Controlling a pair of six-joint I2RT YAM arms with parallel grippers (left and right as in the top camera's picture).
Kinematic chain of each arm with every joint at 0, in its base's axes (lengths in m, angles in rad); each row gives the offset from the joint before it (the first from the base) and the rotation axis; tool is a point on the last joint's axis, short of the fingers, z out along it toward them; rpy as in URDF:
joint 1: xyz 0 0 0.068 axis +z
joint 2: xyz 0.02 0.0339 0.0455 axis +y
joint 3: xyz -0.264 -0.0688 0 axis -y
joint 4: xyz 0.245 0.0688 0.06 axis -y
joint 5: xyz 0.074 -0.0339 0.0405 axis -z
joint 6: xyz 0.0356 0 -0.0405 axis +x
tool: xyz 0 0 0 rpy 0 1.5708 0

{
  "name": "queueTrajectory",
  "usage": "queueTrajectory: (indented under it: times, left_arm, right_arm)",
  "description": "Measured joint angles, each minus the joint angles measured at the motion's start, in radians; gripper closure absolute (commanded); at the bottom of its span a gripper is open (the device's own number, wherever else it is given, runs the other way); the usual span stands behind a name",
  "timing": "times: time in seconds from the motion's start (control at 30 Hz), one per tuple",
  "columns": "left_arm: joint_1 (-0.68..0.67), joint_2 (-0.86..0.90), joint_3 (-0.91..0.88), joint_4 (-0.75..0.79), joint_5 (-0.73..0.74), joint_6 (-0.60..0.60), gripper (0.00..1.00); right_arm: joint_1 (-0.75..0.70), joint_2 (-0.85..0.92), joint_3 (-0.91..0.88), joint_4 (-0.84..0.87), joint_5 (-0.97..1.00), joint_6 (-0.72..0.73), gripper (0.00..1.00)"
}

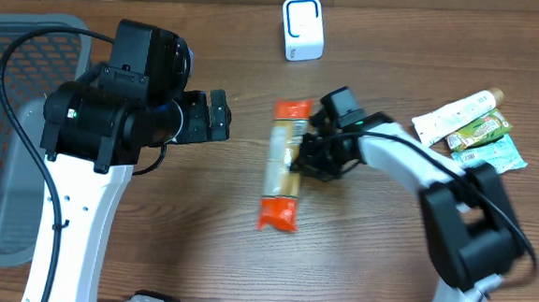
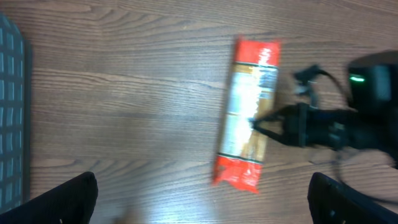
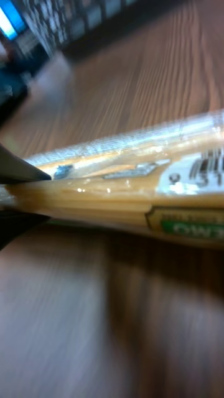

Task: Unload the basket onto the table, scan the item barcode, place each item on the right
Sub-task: 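Move the right gripper to the spaghetti pack and grasp it, then lift the spaghetti pack and carry it toward the scanner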

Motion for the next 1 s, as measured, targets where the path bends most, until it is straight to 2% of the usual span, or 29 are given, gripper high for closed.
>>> queueTrajectory:
  times: [0.17, 0.3, 0.33, 0.37, 0.4, 0.5, 0.6, 0.77, 0.93, 1.0]
  left_arm:
    - [0.000, 0.000, 0.000, 0.000, 0.000, 0.000, 0.01]
    - [0.000, 0.000, 0.000, 0.000, 0.000, 0.000, 0.00]
    - [0.000, 0.000, 0.000, 0.001, 0.000, 0.000, 0.00]
    - [0.000, 0.000, 0.000, 0.000, 0.000, 0.000, 0.00]
    - [0.000, 0.000, 0.000, 0.000, 0.000, 0.000, 0.00]
    - [0.000, 0.000, 0.000, 0.000, 0.000, 0.000, 0.00]
    - [0.000, 0.000, 0.000, 0.000, 0.000, 0.000, 0.00]
    - [0.000, 0.000, 0.000, 0.001, 0.000, 0.000, 0.00]
    - [0.000, 0.000, 0.000, 0.000, 0.000, 0.000, 0.00]
    - [0.000, 0.000, 0.000, 0.001, 0.000, 0.000, 0.00]
  right_arm:
    - [0.027, -0.114, 0.075, -0.321, 0.352, -0.083, 0.96]
    - [0.096, -0.119, 0.103, -0.372, 0.568, -0.126, 0.96]
    - [0.114, -0.119, 0.104, -0.370, 0.597, -0.137, 0.90]
    - [0.139, -0.119, 0.104, -0.364, 0.622, -0.151, 0.78]
    - [0.163, -0.118, 0.104, -0.358, 0.640, -0.163, 0.53]
    - [0.225, -0.114, 0.117, -0.335, 0.674, -0.198, 0.25]
    - [0.249, -0.113, 0.124, -0.326, 0.669, -0.225, 0.14]
    - [0.194, -0.111, 0.124, -0.336, 0.618, -0.238, 0.10]
    - [0.085, -0.109, 0.124, -0.338, 0.483, -0.335, 0.00]
    - [0.080, -0.107, 0.123, -0.325, 0.453, -0.365, 0.00]
